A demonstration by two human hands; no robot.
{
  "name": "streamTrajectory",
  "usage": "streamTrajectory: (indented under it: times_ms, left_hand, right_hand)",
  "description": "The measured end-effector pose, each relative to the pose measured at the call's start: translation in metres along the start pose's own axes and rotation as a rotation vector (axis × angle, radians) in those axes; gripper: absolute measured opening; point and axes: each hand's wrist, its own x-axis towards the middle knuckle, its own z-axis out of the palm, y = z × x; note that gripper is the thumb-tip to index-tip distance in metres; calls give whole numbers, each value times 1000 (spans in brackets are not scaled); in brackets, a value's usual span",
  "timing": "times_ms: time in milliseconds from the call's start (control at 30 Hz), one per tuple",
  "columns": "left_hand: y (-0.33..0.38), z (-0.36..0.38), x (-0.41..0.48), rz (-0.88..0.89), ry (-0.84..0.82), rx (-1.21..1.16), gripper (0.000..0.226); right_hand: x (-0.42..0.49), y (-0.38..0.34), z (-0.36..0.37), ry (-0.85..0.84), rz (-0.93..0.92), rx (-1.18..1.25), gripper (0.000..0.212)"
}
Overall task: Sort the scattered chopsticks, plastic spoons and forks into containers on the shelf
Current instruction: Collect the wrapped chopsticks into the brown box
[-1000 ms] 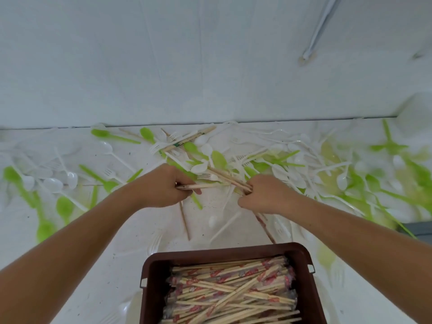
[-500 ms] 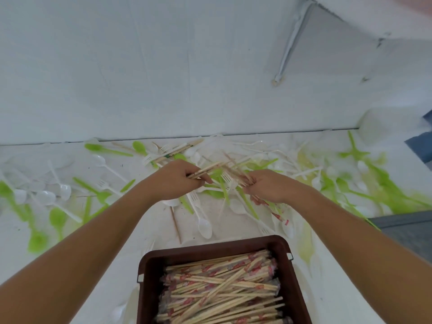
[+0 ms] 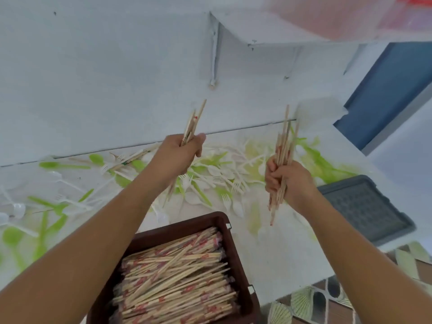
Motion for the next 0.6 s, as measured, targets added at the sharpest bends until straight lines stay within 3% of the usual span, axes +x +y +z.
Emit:
streamTrajectory:
  times_ms: [167,300,500,600]
  left_hand:
    - [44,103,-28,109,6,-145,65]
    - [51,196,-54,121,56,-227,62]
    - [10,290,-93,13,243,-208,58]
    - [-28,314,-99,-56,285,-135,62]
  right_hand:
    - [-30,9,-57,108,-103,73,24]
    - [-46,22,-97,159,-189,-305,66]
    - [-66,63,-129,96,-209,-330,74]
    - [-64,101,-146,82,-115,-372,76]
